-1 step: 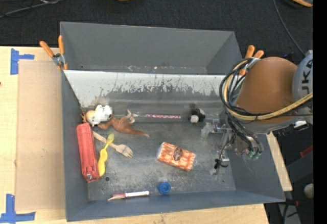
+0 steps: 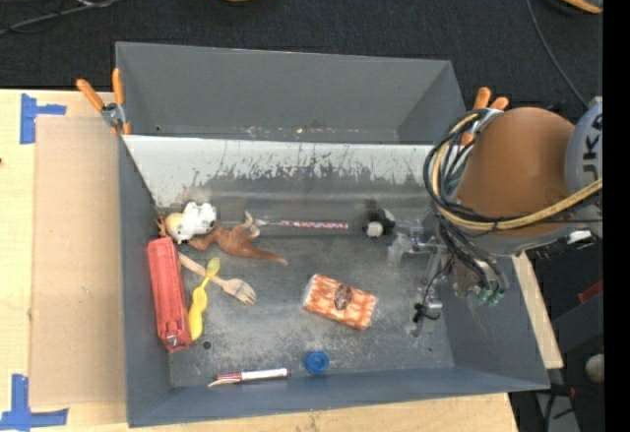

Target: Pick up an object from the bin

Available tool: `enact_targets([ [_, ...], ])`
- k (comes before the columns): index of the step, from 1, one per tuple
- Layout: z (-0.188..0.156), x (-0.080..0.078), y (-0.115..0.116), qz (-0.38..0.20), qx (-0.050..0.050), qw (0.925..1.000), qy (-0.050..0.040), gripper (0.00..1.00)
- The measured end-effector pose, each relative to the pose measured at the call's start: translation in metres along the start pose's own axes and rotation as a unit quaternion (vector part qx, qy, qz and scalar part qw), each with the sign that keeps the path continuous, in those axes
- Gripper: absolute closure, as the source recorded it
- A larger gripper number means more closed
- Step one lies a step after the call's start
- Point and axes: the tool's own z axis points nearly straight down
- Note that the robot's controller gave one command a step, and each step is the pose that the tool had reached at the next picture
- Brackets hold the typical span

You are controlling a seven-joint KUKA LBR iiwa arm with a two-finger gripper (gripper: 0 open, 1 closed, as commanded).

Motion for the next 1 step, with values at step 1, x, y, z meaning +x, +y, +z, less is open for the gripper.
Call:
enact_targets([
  [1, 0.0486, -0.0251, 0.0132, -0.042, 0.0, 0.9991, -0.0023, 0.0],
])
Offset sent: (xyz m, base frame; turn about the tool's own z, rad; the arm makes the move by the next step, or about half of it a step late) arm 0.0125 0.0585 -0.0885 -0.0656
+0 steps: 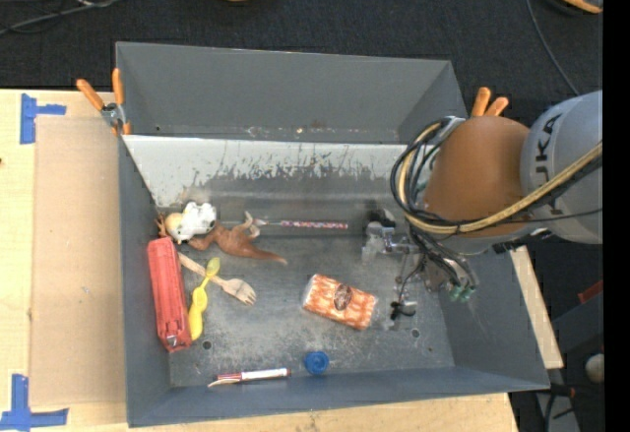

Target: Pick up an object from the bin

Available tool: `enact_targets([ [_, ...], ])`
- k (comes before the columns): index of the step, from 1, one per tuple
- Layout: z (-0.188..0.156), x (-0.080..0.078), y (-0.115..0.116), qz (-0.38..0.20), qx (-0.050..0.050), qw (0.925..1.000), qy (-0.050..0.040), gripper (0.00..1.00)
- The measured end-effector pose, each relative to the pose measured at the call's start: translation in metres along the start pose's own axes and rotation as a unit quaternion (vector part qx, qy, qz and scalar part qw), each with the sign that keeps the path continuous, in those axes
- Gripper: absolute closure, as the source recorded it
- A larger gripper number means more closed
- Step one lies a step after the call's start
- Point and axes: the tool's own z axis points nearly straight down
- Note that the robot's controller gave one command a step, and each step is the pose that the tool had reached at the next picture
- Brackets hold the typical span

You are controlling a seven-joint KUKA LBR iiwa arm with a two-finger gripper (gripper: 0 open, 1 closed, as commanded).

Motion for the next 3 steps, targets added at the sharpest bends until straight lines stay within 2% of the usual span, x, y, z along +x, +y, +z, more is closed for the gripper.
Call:
enact_targets([
  [1, 0.041, 0.009, 0.047, 0.009, 0.0, 1.0, 0.0004, 0.0],
  [2, 0.065, -0.005, 0.065, 0.021, 0.0, 0.9998, -0.0007, 1.0],
  [3, 0.065, -0.005, 0.065, 0.021, 0.0, 0.9998, -0.0007, 1.0],
])
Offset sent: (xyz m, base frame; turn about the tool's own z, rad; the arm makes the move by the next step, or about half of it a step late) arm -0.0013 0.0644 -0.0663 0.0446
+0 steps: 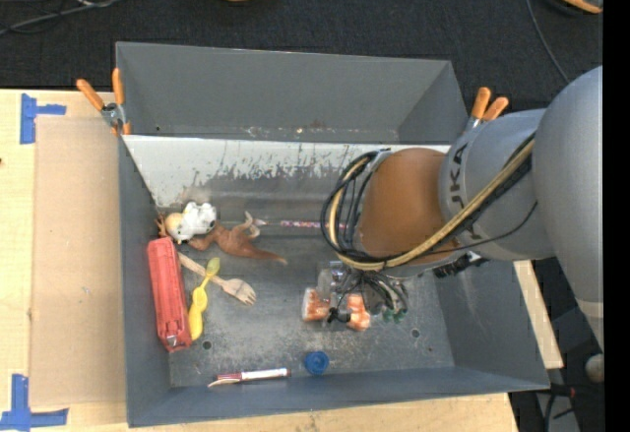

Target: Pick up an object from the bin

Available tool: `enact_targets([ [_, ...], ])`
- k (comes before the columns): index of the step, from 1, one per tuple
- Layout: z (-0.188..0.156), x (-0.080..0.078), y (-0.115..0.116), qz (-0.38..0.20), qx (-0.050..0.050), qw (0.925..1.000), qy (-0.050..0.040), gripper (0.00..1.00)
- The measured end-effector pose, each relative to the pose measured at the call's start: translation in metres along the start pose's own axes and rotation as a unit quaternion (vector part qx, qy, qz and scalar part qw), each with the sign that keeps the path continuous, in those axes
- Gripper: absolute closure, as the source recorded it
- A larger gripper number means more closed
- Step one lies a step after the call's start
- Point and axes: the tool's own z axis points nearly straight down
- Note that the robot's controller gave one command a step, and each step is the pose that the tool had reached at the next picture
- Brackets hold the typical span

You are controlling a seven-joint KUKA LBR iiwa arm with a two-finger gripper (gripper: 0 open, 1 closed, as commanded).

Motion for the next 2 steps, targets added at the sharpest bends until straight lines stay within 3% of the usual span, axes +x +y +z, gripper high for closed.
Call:
enact_targets([
  [1, -0.062, 0.011, -0.013, 0.007, 0.0, 1.0, 0.0041, 1.0],
  [2, -0.098, 0.024, -0.006, -0.007, 0.0, 1.0, 0.0036, 1.0],
])
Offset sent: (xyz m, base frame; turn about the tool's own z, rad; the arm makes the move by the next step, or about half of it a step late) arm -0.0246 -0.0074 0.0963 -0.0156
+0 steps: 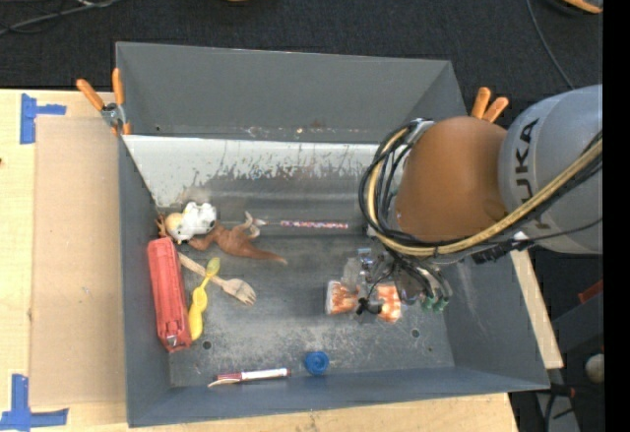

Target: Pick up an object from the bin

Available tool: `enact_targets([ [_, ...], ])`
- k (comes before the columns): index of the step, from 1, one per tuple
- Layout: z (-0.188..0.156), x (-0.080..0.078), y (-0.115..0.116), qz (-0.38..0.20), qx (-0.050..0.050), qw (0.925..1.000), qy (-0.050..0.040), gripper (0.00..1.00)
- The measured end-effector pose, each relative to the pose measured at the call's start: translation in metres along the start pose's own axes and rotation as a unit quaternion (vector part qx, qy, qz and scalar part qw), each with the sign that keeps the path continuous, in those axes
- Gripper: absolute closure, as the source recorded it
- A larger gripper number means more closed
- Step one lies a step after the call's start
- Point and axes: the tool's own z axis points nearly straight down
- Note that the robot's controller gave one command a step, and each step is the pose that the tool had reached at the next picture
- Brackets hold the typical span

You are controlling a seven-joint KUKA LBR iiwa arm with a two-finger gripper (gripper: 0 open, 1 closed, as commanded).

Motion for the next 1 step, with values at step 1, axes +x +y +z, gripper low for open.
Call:
enact_targets([
  [1, -0.0819, 0.0092, -0.0079, 0.027, 0.0, 0.9996, 0.0013, 1.0],
])
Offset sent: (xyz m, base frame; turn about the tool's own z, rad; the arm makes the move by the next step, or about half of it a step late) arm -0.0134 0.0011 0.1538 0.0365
